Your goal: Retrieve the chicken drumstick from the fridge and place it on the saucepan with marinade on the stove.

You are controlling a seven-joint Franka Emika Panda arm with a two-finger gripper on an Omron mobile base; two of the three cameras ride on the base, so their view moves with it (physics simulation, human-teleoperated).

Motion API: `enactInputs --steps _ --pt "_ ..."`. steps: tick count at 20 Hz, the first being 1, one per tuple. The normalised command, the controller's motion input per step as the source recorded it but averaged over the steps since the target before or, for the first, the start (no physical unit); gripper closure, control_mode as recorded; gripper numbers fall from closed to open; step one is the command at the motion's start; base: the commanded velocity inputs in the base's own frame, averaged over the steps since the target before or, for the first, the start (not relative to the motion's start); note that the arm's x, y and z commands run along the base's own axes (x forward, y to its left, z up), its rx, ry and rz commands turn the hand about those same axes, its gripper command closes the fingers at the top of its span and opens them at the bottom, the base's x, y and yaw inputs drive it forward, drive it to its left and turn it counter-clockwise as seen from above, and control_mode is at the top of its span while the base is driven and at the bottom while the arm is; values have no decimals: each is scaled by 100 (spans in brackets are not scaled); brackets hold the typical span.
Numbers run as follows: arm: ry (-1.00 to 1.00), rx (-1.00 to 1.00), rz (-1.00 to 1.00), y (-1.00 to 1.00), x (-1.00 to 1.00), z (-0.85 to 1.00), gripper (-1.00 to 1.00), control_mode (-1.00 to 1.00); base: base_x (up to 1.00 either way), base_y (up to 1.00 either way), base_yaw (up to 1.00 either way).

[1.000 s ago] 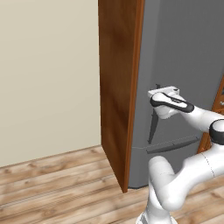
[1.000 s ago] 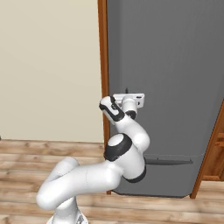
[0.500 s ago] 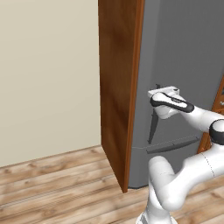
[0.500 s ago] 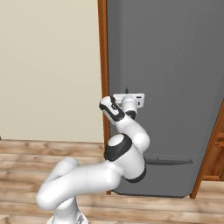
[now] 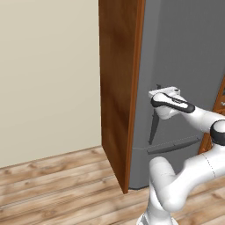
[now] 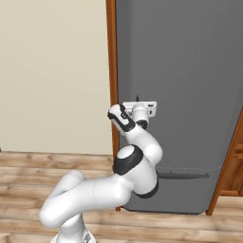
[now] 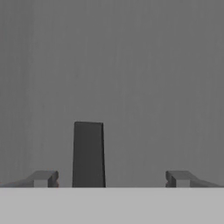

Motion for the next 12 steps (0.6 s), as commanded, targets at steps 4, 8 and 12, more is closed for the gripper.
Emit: enactInputs --steps 4,8,12 --pt "0 0 0 0 0 0 100 -100 0 0 0" --pt "0 0 0 0 0 0 100 -100 0 0 0" --pt "0 0 0 0 0 0 100 -100 0 0 0"
